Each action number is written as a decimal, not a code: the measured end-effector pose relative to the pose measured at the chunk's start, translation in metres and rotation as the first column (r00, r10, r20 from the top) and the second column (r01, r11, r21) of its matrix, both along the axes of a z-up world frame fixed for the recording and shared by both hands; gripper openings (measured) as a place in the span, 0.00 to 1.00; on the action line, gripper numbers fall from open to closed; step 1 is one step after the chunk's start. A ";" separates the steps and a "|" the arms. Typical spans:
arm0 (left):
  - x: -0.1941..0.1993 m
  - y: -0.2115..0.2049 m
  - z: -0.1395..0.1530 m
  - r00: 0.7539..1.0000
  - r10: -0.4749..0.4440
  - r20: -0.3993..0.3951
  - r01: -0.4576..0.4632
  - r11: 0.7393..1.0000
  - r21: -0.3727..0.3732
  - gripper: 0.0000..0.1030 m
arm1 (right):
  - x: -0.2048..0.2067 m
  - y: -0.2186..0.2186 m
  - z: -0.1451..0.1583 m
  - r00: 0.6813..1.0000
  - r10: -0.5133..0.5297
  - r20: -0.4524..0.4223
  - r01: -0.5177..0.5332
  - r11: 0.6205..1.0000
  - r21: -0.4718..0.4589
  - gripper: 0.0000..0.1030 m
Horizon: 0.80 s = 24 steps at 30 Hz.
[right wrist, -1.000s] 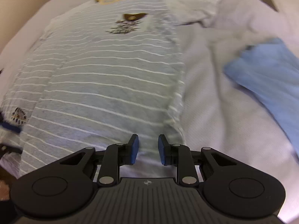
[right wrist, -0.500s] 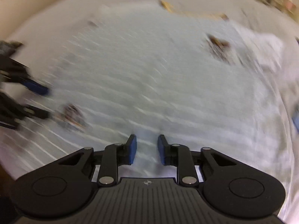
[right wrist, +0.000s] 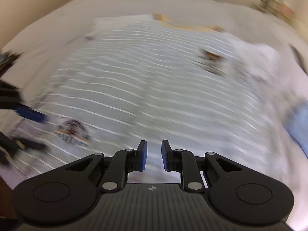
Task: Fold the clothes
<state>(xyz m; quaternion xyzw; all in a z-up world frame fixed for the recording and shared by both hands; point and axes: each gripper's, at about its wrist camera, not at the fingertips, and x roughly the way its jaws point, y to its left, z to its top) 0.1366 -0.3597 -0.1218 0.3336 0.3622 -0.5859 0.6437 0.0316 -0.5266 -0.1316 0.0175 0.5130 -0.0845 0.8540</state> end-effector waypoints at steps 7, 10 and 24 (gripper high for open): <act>0.002 0.031 -0.022 0.998 0.062 0.025 -0.064 0.993 0.095 0.42 | -0.005 -0.012 -0.003 1.000 0.025 0.016 -0.026 0.998 0.052 0.17; 0.002 0.046 -0.017 0.995 0.102 0.016 -0.104 0.986 0.132 0.42 | -0.037 -0.036 -0.002 0.999 -0.038 -0.038 0.040 0.998 0.049 0.15; -0.025 0.035 -0.008 0.998 0.066 -0.024 -0.058 0.968 0.246 0.42 | -0.103 -0.038 -0.004 0.979 -0.127 -0.159 0.151 0.978 0.146 0.22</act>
